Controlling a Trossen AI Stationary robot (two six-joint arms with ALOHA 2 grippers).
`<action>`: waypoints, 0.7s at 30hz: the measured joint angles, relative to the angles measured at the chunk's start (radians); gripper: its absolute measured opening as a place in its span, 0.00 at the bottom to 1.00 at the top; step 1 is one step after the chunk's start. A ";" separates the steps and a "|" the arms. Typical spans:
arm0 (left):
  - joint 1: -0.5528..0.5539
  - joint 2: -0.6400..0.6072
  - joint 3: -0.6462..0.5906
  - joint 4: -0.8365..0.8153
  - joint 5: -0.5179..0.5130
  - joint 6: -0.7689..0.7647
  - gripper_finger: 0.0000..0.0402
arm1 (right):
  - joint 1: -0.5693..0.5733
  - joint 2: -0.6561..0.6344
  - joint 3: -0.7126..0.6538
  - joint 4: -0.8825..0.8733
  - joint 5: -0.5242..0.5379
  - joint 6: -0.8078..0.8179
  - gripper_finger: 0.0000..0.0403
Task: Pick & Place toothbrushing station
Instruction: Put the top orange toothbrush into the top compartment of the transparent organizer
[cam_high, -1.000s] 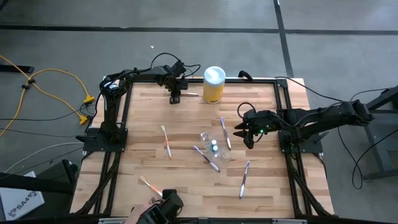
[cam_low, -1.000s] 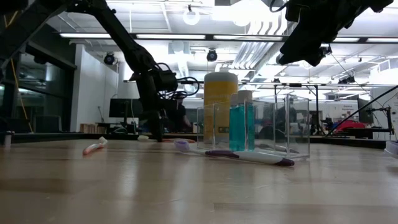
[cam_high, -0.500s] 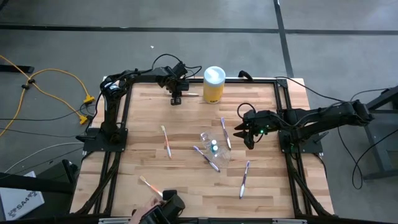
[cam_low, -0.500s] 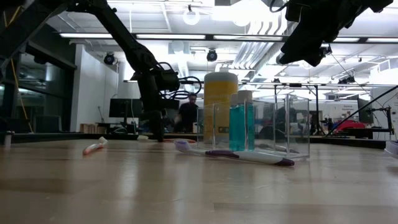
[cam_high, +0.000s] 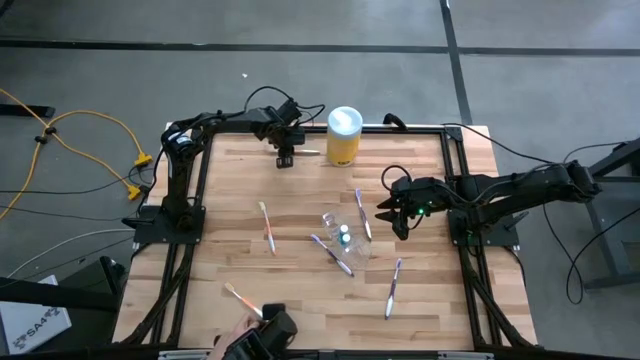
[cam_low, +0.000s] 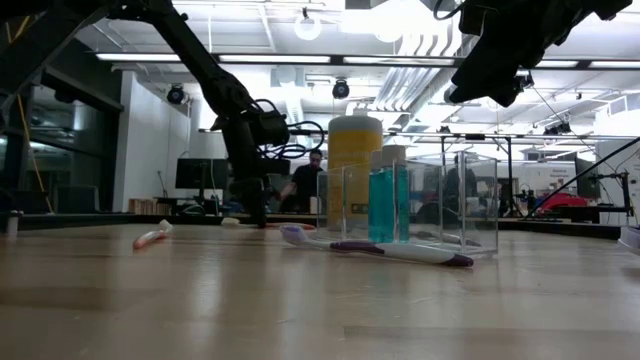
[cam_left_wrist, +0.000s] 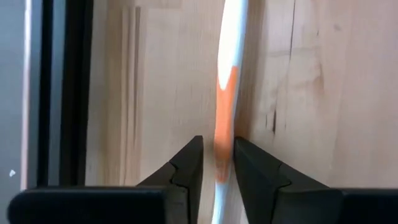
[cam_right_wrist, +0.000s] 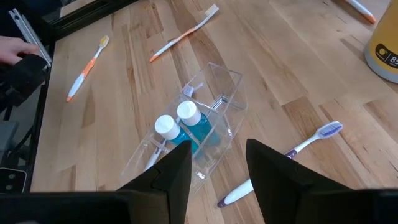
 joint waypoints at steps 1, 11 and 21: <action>0.000 0.000 0.000 0.004 0.001 0.000 0.23 | 0.000 0.000 0.000 0.000 0.000 0.000 0.36; -0.003 0.000 0.000 0.017 0.002 -0.001 0.25 | 0.000 0.000 0.000 0.000 0.000 0.000 0.36; -0.002 0.047 0.004 0.000 0.008 -0.010 0.25 | 0.000 0.000 0.000 -0.002 0.000 0.000 0.36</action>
